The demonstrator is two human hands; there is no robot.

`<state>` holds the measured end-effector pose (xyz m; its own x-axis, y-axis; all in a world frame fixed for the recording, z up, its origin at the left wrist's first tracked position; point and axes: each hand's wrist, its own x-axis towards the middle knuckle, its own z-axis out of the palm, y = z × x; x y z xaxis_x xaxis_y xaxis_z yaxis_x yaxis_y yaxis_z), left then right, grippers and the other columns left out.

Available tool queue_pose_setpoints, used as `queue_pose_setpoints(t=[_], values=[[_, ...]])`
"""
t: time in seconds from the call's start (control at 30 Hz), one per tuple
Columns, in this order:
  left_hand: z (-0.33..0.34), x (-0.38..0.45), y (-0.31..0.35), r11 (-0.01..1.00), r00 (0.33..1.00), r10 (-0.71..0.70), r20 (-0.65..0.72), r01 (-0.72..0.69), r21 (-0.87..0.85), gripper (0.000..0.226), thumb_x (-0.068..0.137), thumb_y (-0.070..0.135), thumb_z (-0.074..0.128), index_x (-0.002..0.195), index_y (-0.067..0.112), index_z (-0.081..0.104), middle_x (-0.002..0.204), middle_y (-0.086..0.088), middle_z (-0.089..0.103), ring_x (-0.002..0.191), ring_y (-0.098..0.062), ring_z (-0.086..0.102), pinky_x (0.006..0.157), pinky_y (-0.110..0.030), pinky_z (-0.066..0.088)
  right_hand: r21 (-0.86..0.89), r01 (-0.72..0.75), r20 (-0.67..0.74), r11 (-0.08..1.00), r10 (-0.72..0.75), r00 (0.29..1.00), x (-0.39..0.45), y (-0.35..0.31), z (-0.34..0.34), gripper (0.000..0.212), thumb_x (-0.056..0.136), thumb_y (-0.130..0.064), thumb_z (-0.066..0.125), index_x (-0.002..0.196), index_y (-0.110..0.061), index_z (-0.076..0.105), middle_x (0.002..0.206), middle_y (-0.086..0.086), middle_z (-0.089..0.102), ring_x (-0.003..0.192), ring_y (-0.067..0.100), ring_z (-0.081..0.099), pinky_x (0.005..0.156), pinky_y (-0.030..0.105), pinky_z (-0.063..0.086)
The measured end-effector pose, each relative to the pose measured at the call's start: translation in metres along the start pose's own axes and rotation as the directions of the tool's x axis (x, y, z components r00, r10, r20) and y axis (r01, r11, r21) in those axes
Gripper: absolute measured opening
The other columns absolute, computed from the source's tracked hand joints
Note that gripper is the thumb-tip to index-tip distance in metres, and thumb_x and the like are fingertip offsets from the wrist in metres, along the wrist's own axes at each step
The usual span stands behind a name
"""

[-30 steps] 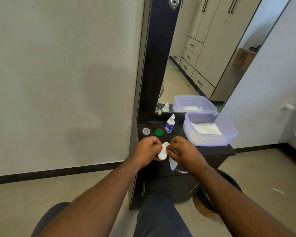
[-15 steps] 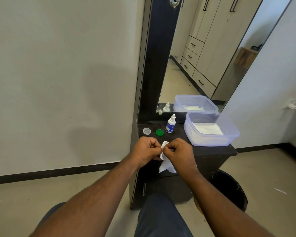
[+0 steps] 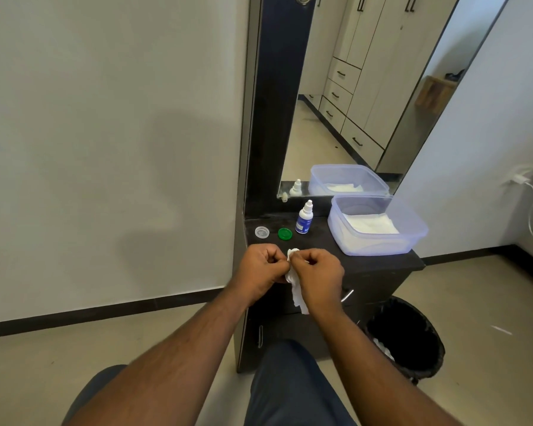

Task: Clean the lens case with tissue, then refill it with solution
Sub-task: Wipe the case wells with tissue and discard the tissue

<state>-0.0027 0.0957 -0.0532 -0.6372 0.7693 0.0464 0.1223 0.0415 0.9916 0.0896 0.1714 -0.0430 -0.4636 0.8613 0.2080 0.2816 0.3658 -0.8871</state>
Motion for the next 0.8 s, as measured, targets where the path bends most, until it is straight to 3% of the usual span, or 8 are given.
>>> queue_pose_setpoints(t=[0.1, 0.17, 0.3, 0.43, 0.6, 0.7, 0.73, 0.8], values=[[0.0, 0.001, 0.0, 1.0, 1.0, -0.008, -0.007, 0.008, 0.006, 0.006, 0.083, -0.002, 0.064, 0.077, -0.003, 0.065, 0.072, -0.015, 0.066, 0.065, -0.019, 0.066, 0.064, -0.032, 0.06, -0.192, 0.372, 0.167, 0.908, -0.344, 0.924, 0.007, 0.016, -0.015, 0.007, 0.083, -0.01, 0.07, 0.077, -0.006, 0.071, 0.079, 0.002, 0.062, 0.072, 0.008, 0.057, 0.066, 0.008, 0.042], [0.0, 0.001, 0.0, 1.0, 1.0, -0.015, -0.001, 0.015, 0.004, 0.008, 0.082, -0.002, 0.063, 0.075, 0.0, 0.065, 0.072, -0.015, 0.066, 0.065, -0.019, 0.065, 0.065, -0.034, 0.06, -0.286, 0.545, 0.365, 0.788, -0.436, 0.823, 0.017, 0.018, -0.026, 0.009, 0.085, -0.01, 0.068, 0.082, -0.003, 0.072, 0.086, 0.009, 0.063, 0.077, 0.015, 0.058, 0.07, 0.022, 0.048], [-0.001, 0.002, 0.004, 0.998, 0.998, -0.068, 0.007, 0.069, -0.008, 0.012, 0.082, 0.0, 0.064, 0.073, 0.008, 0.064, 0.074, -0.006, 0.067, 0.07, -0.015, 0.067, 0.062, -0.028, 0.058, -0.304, 0.844, 0.633, 0.441, -0.569, 0.525, 0.038, 0.012, -0.04, 0.012, 0.075, -0.008, 0.077, 0.085, -0.002, 0.073, 0.09, 0.014, 0.067, 0.075, 0.023, 0.065, 0.067, 0.032, 0.055], [-0.004, 0.005, 0.008, 0.991, 0.992, -0.115, 0.044, 0.111, 0.08, 0.005, 0.087, 0.006, 0.063, 0.082, 0.007, 0.063, 0.084, -0.003, 0.067, 0.075, -0.012, 0.067, 0.056, -0.017, 0.054, -0.236, 0.961, 0.815, 0.143, -0.51, 0.276, 0.052, 0.008, -0.049, 0.033, 0.059, -0.012, 0.089, 0.087, -0.008, 0.072, 0.092, 0.011, 0.068, 0.076, 0.02, 0.065, 0.064, 0.027, 0.056], [-0.004, 0.006, 0.016, 0.98, 0.973, -0.176, 0.148, 0.158, 0.123, 0.003, 0.088, 0.004, 0.06, 0.087, 0.003, 0.062, 0.081, -0.003, 0.064, 0.067, -0.009, 0.064, 0.05, -0.011, 0.048, -0.112, 0.991, 0.919, -0.072, -0.387, 0.076, 0.061, -0.007, -0.065, 0.041, 0.056, -0.01, 0.089, 0.092, -0.005, 0.072, 0.094, 0.012, 0.067, 0.077, 0.021, 0.065, 0.054, 0.025, 0.055], [-0.006, 0.008, 0.016, 0.978, 0.965, -0.179, 0.191, 0.153, 0.143, 0.006, 0.085, 0.003, 0.06, 0.081, 0.005, 0.064, 0.078, -0.004, 0.064, 0.066, -0.009, 0.063, 0.052, -0.014, 0.049, -0.061, 0.99, 0.93, -0.126, -0.368, 0.01, 0.063, -0.013, -0.073, 0.039, 0.056, -0.01, 0.089, 0.09, -0.005, 0.072, 0.094, 0.012, 0.068, 0.076, 0.022, 0.065, 0.054, 0.025, 0.055], [-0.007, 0.008, 0.017, 0.978, 0.964, -0.178, 0.198, 0.152, 0.141, 0.008, 0.084, 0.002, 0.06, 0.078, 0.006, 0.064, 0.076, -0.004, 0.064, 0.066, -0.009, 0.063, 0.053, -0.015, 0.049, -0.078, 0.99, 0.929, -0.114, -0.368, 0.03, 0.064, -0.014, -0.075, 0.041, 0.054, -0.009, 0.09, 0.09, -0.004, 0.072, 0.095, 0.013, 0.068, 0.078, 0.022, 0.066, 0.055, 0.025, 0.056], [-0.007, 0.008, 0.016, 0.979, 0.966, -0.173, 0.193, 0.148, 0.141, 0.013, 0.083, 0.002, 0.061, 0.073, 0.009, 0.063, 0.074, -0.003, 0.064, 0.066, -0.01, 0.062, 0.054, -0.018, 0.049, -0.181, 0.983, 0.9, -0.031, -0.408, 0.153, 0.066, -0.016, -0.079, 0.046, 0.05, -0.008, 0.092, 0.091, -0.004, 0.073, 0.097, 0.014, 0.069, 0.082, 0.023, 0.068, 0.063, 0.026, 0.057]])
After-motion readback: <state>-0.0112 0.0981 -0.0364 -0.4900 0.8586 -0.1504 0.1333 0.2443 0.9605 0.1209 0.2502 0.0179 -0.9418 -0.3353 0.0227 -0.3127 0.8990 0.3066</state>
